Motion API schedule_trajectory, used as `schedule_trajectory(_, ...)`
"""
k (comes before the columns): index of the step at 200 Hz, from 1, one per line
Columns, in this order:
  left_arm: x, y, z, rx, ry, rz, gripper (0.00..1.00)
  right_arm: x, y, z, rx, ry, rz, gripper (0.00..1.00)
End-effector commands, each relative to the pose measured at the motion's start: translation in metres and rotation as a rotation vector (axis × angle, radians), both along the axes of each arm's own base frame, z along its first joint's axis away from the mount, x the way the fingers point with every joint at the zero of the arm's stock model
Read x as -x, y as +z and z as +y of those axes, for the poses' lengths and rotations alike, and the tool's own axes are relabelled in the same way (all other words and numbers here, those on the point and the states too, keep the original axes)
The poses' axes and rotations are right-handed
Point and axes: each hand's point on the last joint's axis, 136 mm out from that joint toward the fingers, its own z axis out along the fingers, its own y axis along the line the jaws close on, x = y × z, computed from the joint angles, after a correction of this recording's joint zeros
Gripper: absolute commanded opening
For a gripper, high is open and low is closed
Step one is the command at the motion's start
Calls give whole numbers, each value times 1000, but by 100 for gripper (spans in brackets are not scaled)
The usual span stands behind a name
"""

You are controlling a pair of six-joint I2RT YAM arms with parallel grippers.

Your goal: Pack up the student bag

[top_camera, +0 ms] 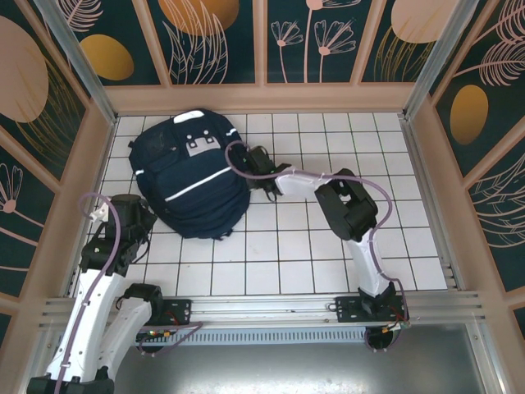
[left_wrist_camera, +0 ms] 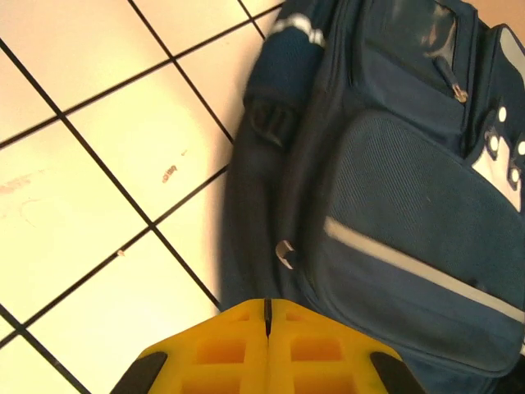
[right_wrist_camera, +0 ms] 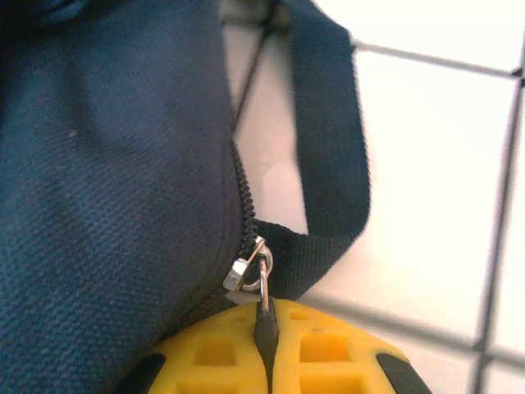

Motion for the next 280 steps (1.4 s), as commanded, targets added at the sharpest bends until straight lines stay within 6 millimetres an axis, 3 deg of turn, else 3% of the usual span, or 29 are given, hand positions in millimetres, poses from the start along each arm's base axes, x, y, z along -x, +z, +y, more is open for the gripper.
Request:
schedule_trajectory(1,7,0,3,-39,-22,34,0,-36,26,-20,7,-85,-61,0)
schedule_trajectory(22,-8,-8,-22,57,-122,6,0,-25,36,-4,-24,-30,-65,0)
schedule_trajectory(27,-11,-11,-28,81,-146,3,11,-22,38,-2,-24,-21,-68,0)
schedule_trajectory(36,-17,-19,-36,112,-172,5,42,-13,37,2,-19,-4,-67,0)
schedule_trajectory(45,-20,-28,-37,120,-164,27,50,-5,38,6,-20,13,-66,0)
schedule_trajectory(99,-58,-57,-9,-73,-93,139,57,65,41,38,-54,141,-47,0)
schedule_trajectory(137,-94,-76,-3,-107,-124,158,53,142,45,92,-97,302,-26,0)
schedule_trajectory(169,-114,-89,10,-151,-126,195,53,191,43,138,-134,421,9,0)
schedule_trajectory(187,-123,-86,25,-180,-110,201,54,208,42,163,-144,477,22,0)
schedule_trajectory(202,-129,-70,35,-201,-99,202,56,220,43,184,-160,520,33,0)
schedule_trajectory(235,-116,-27,34,-198,-92,171,62,221,45,207,-172,542,28,0)
schedule_trajectory(254,-94,-26,21,-105,-102,164,62,215,43,211,-176,537,27,0)
schedule_trajectory(280,-61,-41,1,54,-91,147,61,205,43,210,-188,514,26,0)
